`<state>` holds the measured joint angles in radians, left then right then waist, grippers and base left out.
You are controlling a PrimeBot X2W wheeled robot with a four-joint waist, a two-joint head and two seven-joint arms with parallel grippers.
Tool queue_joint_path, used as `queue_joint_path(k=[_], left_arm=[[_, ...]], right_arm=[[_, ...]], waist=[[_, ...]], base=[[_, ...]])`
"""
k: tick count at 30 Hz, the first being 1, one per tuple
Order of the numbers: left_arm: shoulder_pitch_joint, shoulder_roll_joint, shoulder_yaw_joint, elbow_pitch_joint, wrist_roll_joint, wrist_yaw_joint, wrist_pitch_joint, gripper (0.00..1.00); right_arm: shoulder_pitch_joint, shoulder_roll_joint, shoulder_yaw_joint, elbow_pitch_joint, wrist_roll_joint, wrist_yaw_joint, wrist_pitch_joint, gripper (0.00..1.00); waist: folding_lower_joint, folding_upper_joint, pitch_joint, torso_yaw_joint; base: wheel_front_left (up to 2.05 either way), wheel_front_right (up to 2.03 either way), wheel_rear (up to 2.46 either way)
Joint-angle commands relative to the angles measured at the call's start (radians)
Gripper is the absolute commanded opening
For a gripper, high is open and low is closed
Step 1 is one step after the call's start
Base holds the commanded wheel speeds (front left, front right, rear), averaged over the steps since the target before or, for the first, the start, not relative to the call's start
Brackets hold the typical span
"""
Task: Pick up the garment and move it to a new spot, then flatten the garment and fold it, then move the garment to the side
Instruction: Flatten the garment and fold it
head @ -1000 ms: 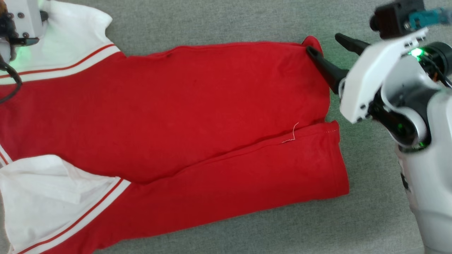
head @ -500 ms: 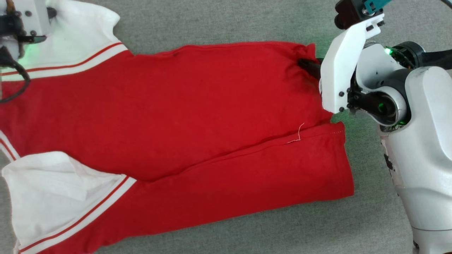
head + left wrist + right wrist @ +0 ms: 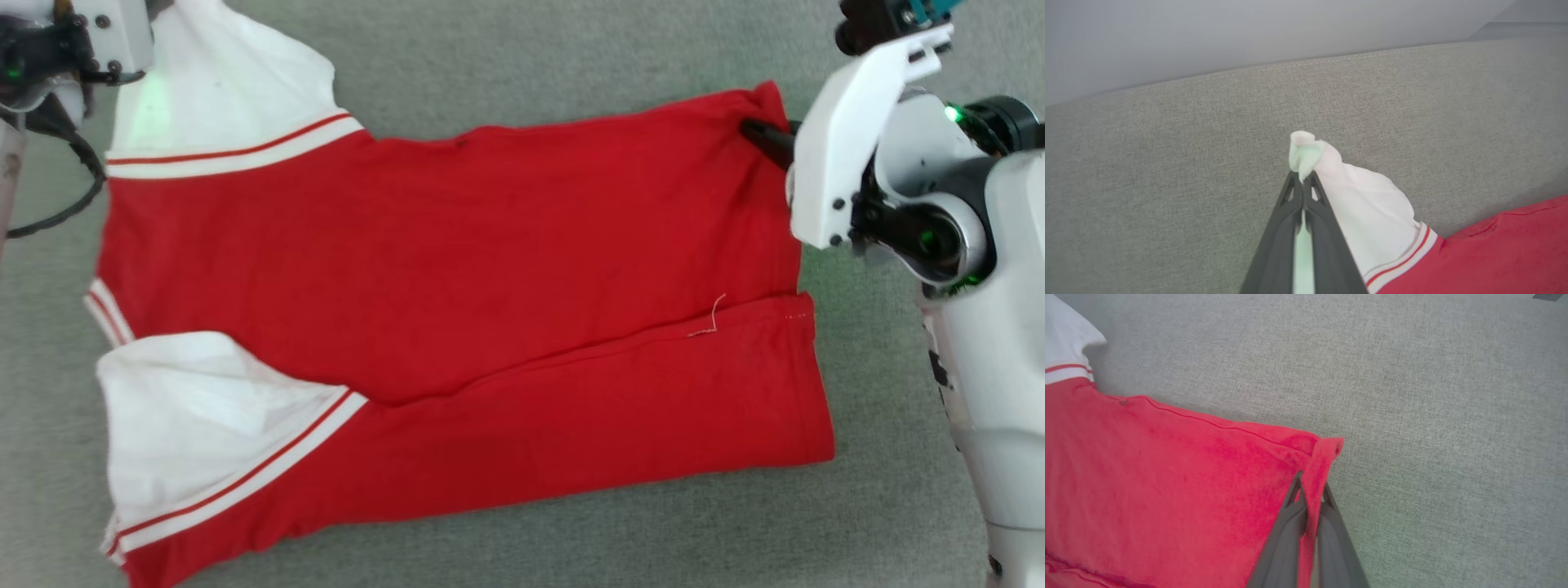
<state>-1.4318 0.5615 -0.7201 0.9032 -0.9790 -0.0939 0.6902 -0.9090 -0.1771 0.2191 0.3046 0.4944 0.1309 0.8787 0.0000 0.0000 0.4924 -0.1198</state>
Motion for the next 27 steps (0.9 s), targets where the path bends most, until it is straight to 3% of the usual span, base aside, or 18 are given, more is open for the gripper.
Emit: queue_joint_path(k=[1,10,14,17,27], left_arm=[[0.007,-0.001,0.000,-0.006,-0.005,-0.006,-0.008,0.00],[0.128,0.035,-0.026,-0.131,-0.027,-0.027,-0.012,0.00],[0.237,0.076,-0.027,-0.260,-0.051,0.005,-0.002,0.00],[0.341,0.121,-0.024,-0.396,-0.069,0.059,0.006,0.00],[0.748,0.301,0.002,-0.894,-0.169,0.335,0.008,0.00]], right_arm=[[0.022,-0.010,-0.001,-0.007,0.012,0.000,-0.011,0.00],[0.175,-0.099,-0.004,-0.088,0.039,0.000,-0.050,0.00],[0.286,-0.124,-0.027,-0.146,0.056,0.000,-0.050,0.00],[0.380,-0.139,-0.054,-0.199,0.067,0.000,-0.042,0.00],[0.628,-0.105,-0.171,-0.341,0.055,0.000,0.009,0.00]], waist=[[0.0000,0.0000,-0.048,0.039],[0.0000,0.0000,-0.177,0.103],[0.0000,0.0000,-0.230,0.127],[0.0000,0.0000,-0.263,0.144],[0.0000,0.0000,-0.310,0.173]], base=[[0.00,0.00,0.00],[0.00,0.00,0.00],[0.00,0.00,0.00],[0.00,0.00,0.00],[0.00,0.00,0.00]])
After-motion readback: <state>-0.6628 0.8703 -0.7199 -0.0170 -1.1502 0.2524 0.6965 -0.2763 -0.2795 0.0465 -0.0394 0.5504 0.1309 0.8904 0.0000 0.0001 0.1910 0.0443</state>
